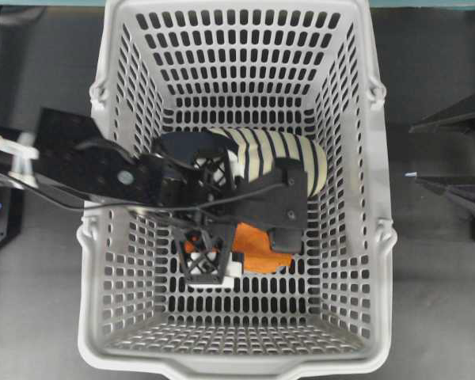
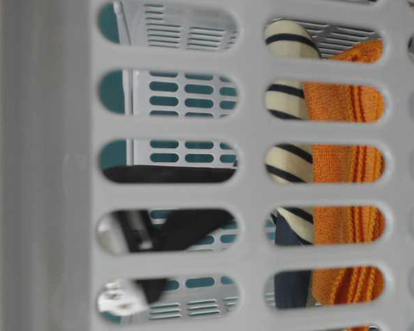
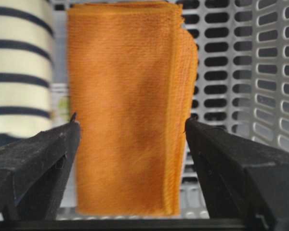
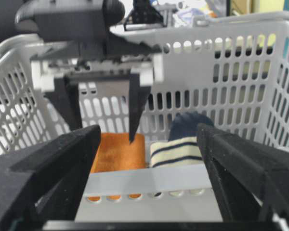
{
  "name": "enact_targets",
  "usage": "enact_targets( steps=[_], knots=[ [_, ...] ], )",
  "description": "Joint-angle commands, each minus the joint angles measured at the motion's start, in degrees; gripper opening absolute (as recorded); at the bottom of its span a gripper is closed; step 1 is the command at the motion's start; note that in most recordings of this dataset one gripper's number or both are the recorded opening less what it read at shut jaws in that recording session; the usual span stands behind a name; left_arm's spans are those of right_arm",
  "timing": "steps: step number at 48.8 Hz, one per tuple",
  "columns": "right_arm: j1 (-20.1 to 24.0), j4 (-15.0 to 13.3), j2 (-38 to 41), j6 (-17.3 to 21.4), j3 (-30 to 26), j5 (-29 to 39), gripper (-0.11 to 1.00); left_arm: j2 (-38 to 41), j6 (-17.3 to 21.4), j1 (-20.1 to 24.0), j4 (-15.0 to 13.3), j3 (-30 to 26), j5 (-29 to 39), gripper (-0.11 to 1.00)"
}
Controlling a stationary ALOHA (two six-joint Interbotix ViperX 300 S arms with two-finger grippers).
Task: Pick up the orange cloth from the shopping basket with the left arm.
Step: 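Close the left gripper on the edge of the orange cloth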
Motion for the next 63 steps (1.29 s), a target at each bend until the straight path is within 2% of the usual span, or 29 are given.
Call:
enact_targets(
  steps=[1, 29, 40, 43, 47, 57, 63],
  knots=[
    [0.1, -0.1, -0.1, -0.1, -1.5, 0.1, 0.77, 0.5, 0.0, -0.3, 0.3, -0.4, -0.2, 0.85],
    [0.1, -0.1, -0.9, 0.0, -1.2, 0.2, 0.77, 4.8, 0.0, 0.0, 0.3, 0.9, -1.2, 0.85],
    [0.1, -0.1, -0.9, 0.0, -1.3, 0.2, 0.77, 4.6, 0.1, -0.2, 0.3, 2.5, -1.3, 0.8],
    [0.1, -0.1, -0.9, 0.0, -1.2, 0.2, 0.77, 4.6, 0.2, -0.2, 0.3, 2.9, -1.3, 0.75],
    [0.1, -0.1, -0.9, 0.0, -1.3, 0.2, 0.77, 4.6, 0.3, -0.2, 0.3, 3.3, -1.3, 0.62],
    [0.2, -0.1, -0.9, 0.0, -1.2, 0.3, 0.77, 4.1, 0.2, -0.2, 0.3, 2.8, -1.0, 0.14],
    [0.1, -0.1, -1.0, 0.0, -1.2, 0.3, 0.77, 2.7, 0.3, 0.0, 0.3, 2.2, -0.5, 0.13]
  ],
)
